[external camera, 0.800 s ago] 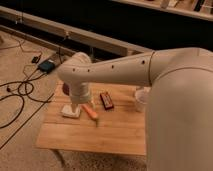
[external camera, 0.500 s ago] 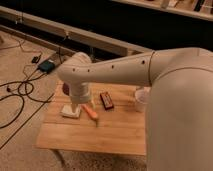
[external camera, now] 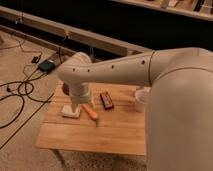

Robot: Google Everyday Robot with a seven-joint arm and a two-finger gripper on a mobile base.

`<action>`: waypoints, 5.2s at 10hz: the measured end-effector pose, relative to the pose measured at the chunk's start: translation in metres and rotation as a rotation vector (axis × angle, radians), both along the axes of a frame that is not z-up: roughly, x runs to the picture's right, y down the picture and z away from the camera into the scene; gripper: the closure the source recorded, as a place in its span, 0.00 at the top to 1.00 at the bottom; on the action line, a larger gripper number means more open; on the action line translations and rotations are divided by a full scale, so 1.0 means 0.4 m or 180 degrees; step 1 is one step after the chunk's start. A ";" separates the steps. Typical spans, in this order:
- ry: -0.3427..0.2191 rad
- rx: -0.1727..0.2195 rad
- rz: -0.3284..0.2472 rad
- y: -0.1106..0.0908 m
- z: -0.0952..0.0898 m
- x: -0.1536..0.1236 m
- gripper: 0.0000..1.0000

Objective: Place the pepper in the ceramic cup

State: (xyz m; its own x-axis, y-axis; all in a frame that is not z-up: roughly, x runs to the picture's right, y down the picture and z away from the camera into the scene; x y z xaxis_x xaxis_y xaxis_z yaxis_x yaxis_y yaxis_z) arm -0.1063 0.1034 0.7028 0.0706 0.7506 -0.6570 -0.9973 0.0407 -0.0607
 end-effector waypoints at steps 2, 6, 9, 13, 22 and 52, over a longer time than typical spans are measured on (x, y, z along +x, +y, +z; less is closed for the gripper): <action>0.0000 0.0000 0.0000 0.000 0.000 0.000 0.65; 0.0000 0.0000 0.0000 0.000 0.000 0.000 0.65; 0.0000 0.0000 0.0000 0.000 0.000 0.000 0.65; 0.0001 0.0000 -0.0001 0.000 0.000 0.000 0.65; -0.0412 -0.0183 -0.1358 0.019 0.170 0.181 0.65; -0.0950 -0.0515 -0.1545 0.130 0.437 0.074 0.30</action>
